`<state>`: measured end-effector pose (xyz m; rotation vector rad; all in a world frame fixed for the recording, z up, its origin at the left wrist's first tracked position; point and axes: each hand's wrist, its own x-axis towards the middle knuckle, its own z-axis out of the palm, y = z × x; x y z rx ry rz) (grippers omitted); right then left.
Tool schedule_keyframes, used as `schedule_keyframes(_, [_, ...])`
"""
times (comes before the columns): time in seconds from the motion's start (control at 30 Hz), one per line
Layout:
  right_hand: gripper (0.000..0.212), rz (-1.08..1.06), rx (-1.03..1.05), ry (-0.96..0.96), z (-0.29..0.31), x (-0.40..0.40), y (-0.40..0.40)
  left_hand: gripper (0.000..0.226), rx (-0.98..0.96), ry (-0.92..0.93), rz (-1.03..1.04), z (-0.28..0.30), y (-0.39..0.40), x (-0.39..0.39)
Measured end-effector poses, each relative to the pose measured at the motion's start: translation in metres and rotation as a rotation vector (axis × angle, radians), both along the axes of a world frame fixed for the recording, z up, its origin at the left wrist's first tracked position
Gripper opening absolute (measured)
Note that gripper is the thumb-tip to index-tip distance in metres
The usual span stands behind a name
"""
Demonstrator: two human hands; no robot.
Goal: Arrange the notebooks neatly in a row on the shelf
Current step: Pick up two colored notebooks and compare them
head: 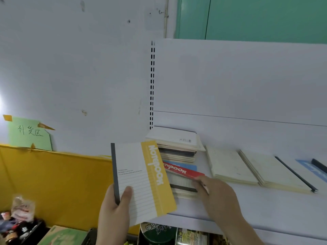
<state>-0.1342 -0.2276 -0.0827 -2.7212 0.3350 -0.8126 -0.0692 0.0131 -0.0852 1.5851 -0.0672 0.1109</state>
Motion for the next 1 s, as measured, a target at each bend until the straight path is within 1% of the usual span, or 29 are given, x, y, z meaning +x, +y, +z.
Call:
schedule_keyframes(0.17, [0.016,-0.064,0.158,-0.188,0.011,-0.001,-0.018,0.006,-0.063,-0.018,0.037,0.004,0.000,-0.002])
schedule_keyframes(0.27, [0.017,-0.027,0.153,-0.201,0.016,0.000,-0.018,0.005,-0.080,-0.007,0.051,0.001,0.000,-0.002])
schedule_keyframes(0.33, [0.020,0.043,0.148,-0.129,0.015,0.003,-0.012,0.004,-0.099,-0.018,0.081,0.000,-0.001,-0.004])
schedule_keyframes(0.47, [0.033,0.158,0.102,0.153,0.001,0.012,-0.008,0.003,-0.170,-0.054,0.194,0.000,-0.002,-0.003])
schedule_keyframes(0.5, [0.036,0.172,0.101,0.188,0.000,0.014,-0.009,0.002,-0.181,-0.056,0.217,0.000,-0.001,-0.003])
schedule_keyframes(0.6, [0.043,0.197,0.063,0.261,0.007,0.016,-0.016,0.010,-0.190,-0.060,0.279,-0.001,0.001,0.001])
schedule_keyframes(0.67, [0.036,0.234,0.032,0.280,0.013,0.018,-0.018,0.011,-0.191,-0.063,0.326,-0.002,0.003,0.003])
schedule_keyframes(0.73, [0.026,0.227,0.061,0.237,0.017,0.020,-0.021,0.011,-0.204,-0.064,0.348,-0.003,0.003,0.005])
schedule_keyframes(0.9, [0.023,0.142,0.136,0.057,0.024,0.030,-0.028,0.012,-0.202,-0.052,0.299,-0.004,0.006,0.006])
schedule_keyframes(1.0, [0.016,0.144,0.188,0.047,0.023,0.032,-0.025,0.012,-0.197,-0.056,0.281,-0.005,0.008,0.006])
